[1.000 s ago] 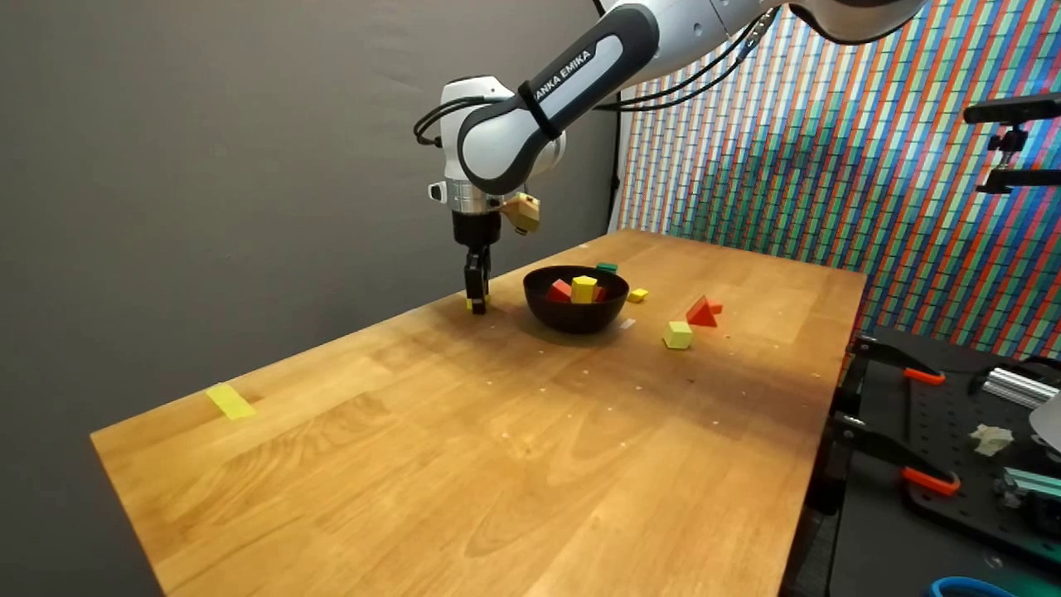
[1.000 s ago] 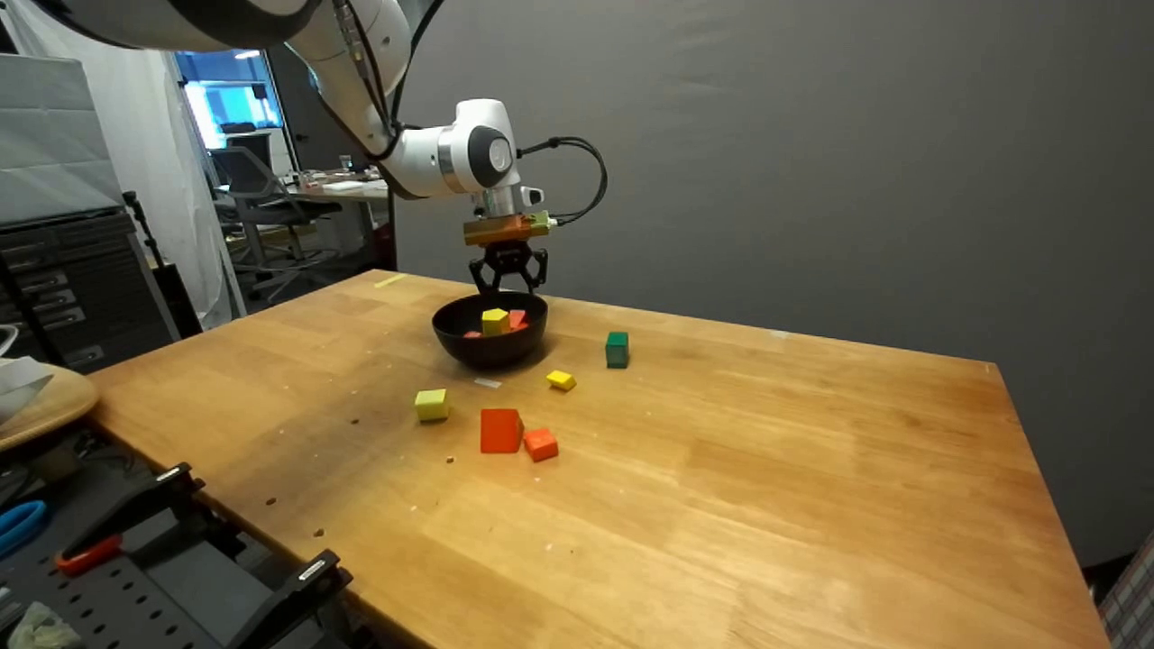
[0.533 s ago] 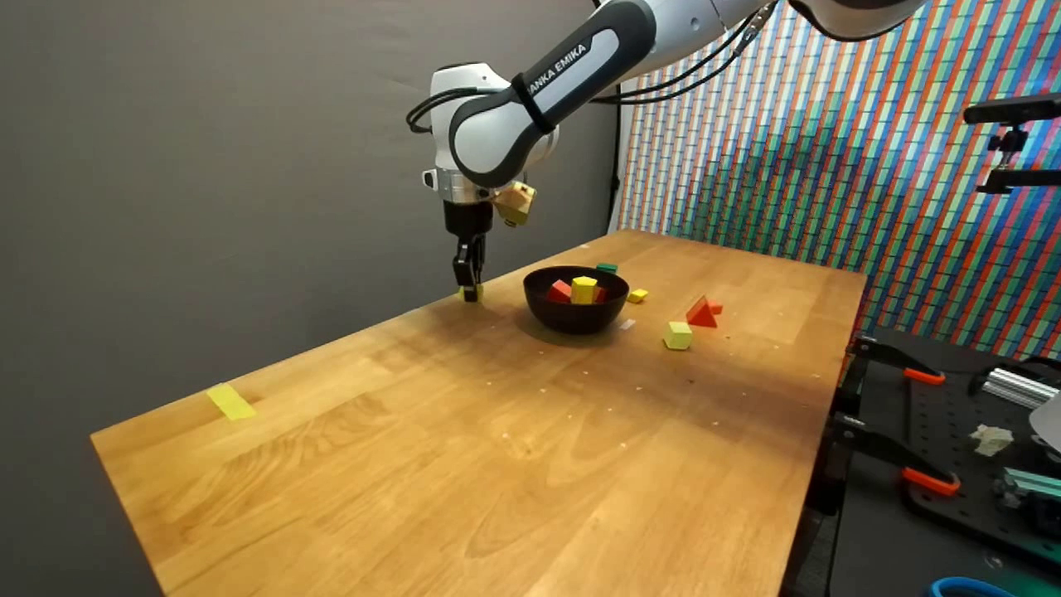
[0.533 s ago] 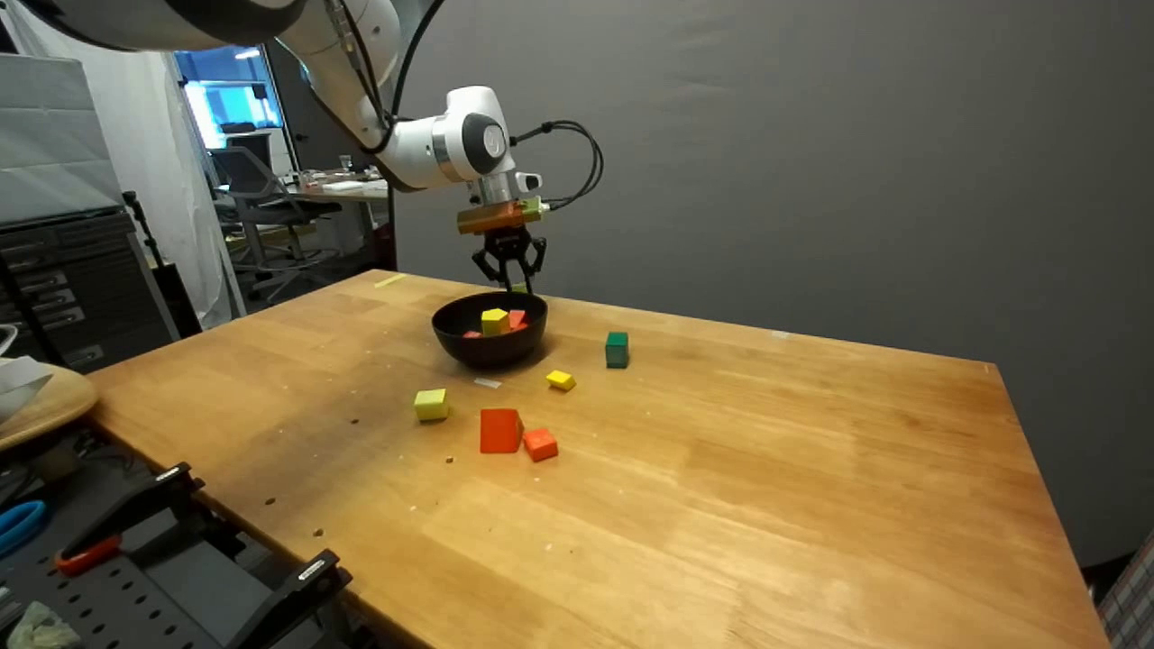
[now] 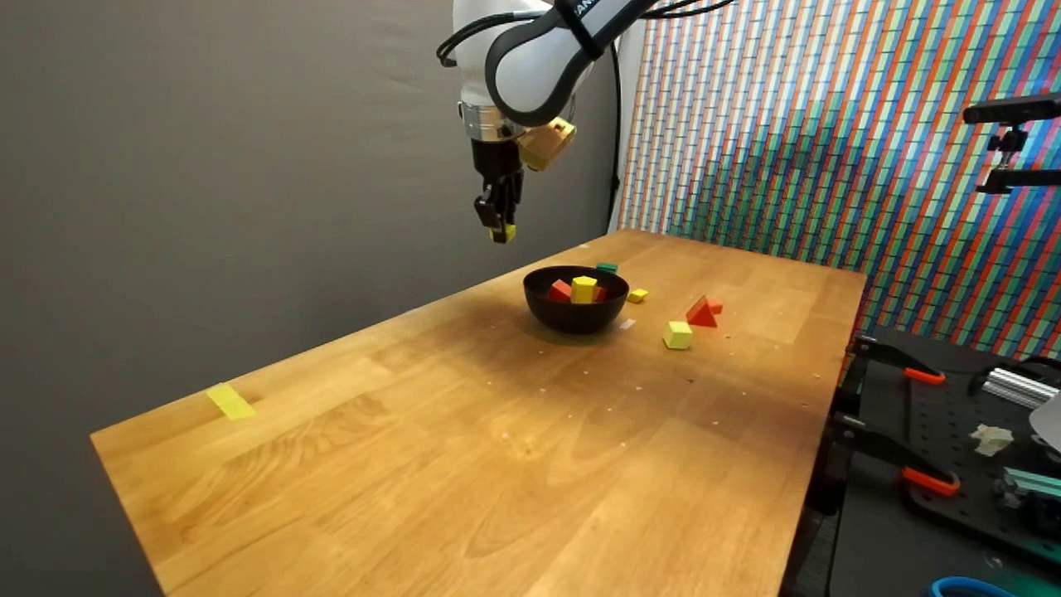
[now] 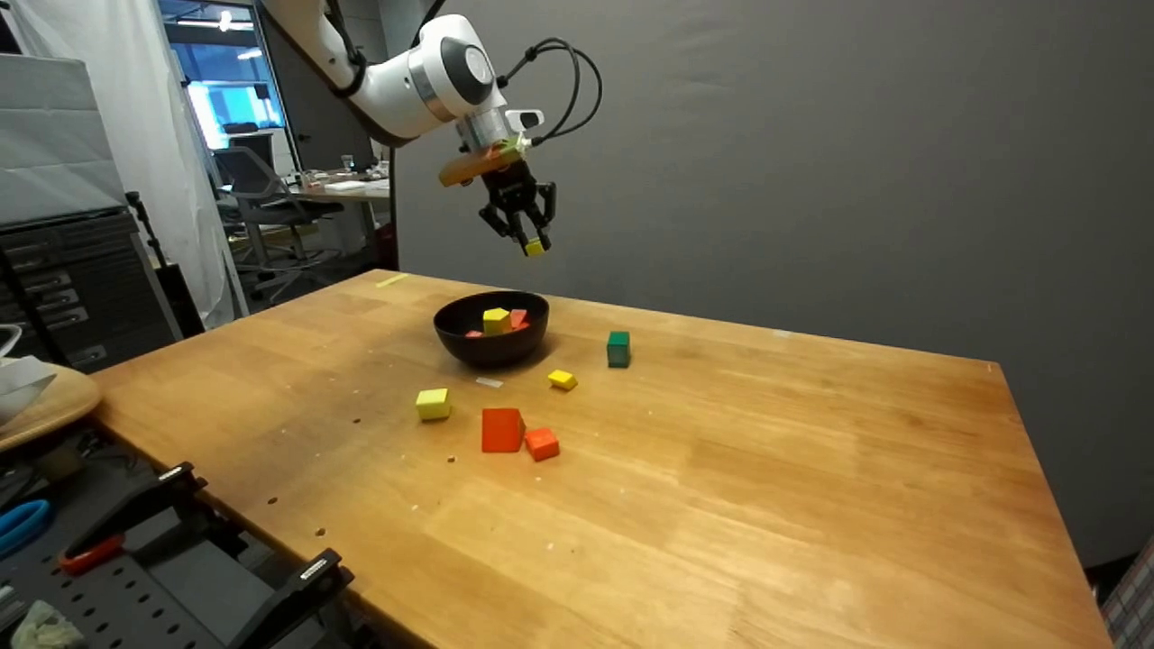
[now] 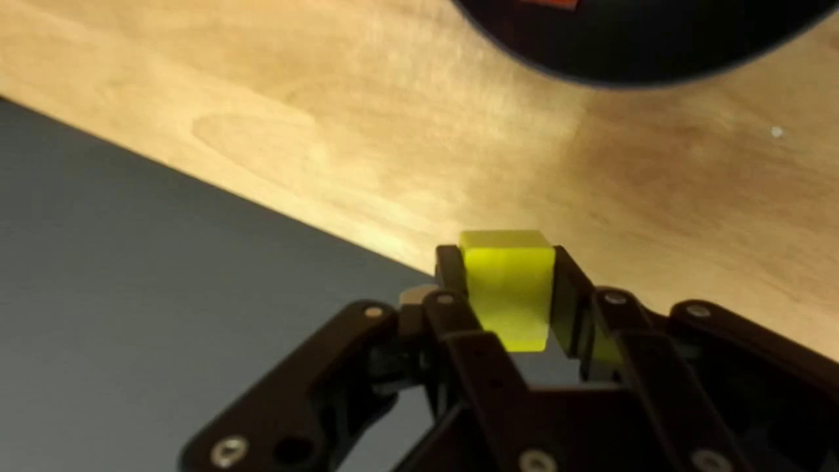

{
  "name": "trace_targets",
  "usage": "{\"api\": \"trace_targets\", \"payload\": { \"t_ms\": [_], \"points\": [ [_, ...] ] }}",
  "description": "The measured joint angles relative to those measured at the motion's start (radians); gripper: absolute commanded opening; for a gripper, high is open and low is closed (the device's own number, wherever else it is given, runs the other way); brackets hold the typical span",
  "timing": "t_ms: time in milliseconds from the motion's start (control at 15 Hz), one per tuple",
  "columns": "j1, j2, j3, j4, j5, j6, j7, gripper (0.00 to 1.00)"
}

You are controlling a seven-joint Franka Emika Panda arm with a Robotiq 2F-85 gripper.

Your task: Put the colored things in the bowl

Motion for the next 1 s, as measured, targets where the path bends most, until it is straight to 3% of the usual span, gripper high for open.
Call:
{"api": "trace_targets", "payload": {
  "t_ms": [200, 267, 333, 467, 733, 1000],
  "points": [
    [-0.017, -0.086, 0.000, -0.157, 0.020, -0.013, 0.065, 0.20],
    [-0.023, -0.110, 0.001, -0.210, 0.032, -0.012, 0.083, 0.26],
    [-0.029, -0.132, 0.003, -0.263, 0.045, -0.010, 0.096, 0.59],
    [-0.041, -0.176, 0.009, -0.364, 0.070, 0.008, 0.117, 0.65],
    [-0.062, -0.286, 0.025, -0.534, 0.126, 0.074, 0.124, 0.96],
    [-0.089, -0.445, 0.036, -0.701, 0.186, 0.192, 0.125, 1.00]
  ]
}}
